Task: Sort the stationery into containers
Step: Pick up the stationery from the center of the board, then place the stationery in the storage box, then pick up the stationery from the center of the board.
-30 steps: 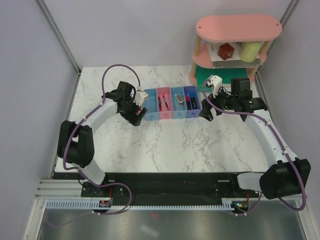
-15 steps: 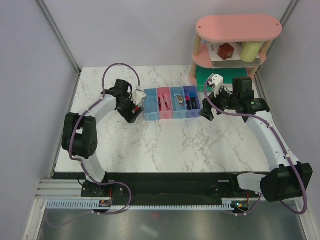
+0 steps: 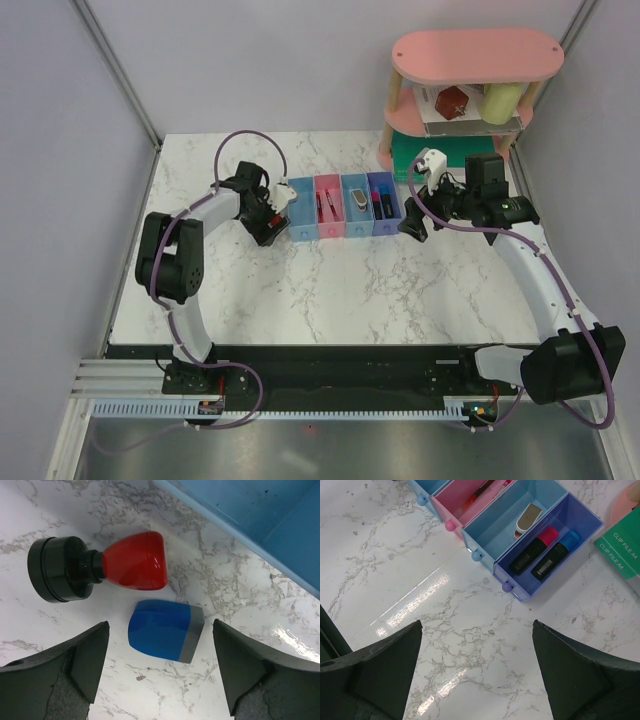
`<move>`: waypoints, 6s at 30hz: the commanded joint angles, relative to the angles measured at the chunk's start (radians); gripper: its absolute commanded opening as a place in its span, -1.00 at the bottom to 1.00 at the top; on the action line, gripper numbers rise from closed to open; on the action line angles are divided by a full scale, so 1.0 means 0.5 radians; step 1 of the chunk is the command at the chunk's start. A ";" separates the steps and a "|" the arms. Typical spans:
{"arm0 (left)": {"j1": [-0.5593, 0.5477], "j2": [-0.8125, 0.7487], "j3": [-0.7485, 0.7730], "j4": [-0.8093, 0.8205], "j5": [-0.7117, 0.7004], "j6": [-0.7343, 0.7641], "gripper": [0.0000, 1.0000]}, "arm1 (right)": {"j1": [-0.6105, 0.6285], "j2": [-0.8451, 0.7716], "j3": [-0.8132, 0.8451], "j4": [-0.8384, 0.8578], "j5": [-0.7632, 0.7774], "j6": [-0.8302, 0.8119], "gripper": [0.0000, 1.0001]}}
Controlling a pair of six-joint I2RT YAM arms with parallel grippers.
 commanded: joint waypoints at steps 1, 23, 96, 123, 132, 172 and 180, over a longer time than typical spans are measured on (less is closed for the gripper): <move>0.016 0.049 0.074 0.094 0.077 0.118 0.79 | -0.005 0.003 0.031 0.009 -0.028 -0.012 0.96; 0.016 -0.436 0.071 -0.292 0.346 0.030 -0.57 | -0.002 0.018 0.067 0.018 -0.004 0.007 0.96; -0.367 -0.429 0.406 -0.375 0.007 0.952 0.93 | -0.005 -0.052 0.021 0.046 0.015 0.013 0.96; -0.045 0.009 0.436 -0.142 -0.080 2.060 0.97 | -0.002 -0.049 -0.009 0.043 0.042 0.010 0.96; -0.005 0.135 0.439 -0.158 -0.092 2.397 0.99 | -0.005 -0.061 -0.025 0.040 0.061 0.004 0.96; 0.016 0.580 0.905 -0.731 -0.052 2.698 0.73 | -0.051 -0.006 0.009 0.036 0.051 0.025 0.96; 0.001 0.570 0.862 -0.768 -0.012 2.695 0.62 | -0.054 0.018 0.049 0.030 0.042 0.034 0.96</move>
